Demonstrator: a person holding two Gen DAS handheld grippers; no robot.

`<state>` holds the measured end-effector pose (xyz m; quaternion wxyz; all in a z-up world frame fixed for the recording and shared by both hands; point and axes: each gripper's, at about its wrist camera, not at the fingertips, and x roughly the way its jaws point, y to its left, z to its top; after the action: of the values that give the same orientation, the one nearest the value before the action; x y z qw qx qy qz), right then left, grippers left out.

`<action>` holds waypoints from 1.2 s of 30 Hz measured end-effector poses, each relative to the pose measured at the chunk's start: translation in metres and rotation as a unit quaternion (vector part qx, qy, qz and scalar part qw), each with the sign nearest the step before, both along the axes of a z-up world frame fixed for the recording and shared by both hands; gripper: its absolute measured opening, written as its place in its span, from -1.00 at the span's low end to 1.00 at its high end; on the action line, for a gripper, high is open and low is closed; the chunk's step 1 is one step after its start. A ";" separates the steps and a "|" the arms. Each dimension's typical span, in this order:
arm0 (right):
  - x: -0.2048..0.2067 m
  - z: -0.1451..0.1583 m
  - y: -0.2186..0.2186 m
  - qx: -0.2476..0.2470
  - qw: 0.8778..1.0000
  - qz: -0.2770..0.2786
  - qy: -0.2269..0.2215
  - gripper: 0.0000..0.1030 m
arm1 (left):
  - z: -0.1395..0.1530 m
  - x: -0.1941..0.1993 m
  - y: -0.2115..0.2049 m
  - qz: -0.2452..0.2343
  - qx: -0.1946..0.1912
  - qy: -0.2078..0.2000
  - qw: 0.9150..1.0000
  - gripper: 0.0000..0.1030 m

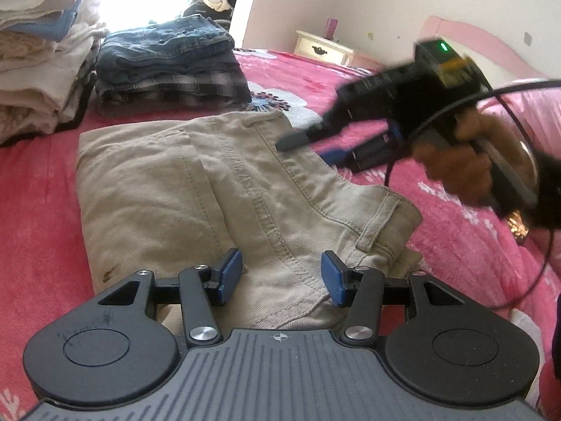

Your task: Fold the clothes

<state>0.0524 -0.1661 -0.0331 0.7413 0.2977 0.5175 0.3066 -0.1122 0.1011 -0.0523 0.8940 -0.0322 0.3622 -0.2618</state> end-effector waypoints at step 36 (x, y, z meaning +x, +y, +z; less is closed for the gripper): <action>0.056 0.007 -0.012 -0.025 0.999 -0.015 -0.045 0.30 | 0.000 -0.002 -0.017 -0.009 0.038 -0.003 0.999 -0.03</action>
<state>0.1086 -0.1781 -0.0264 0.7754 0.2725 0.4867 0.2959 -0.1143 0.0837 -0.0523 0.8934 0.0063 0.3692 -0.2559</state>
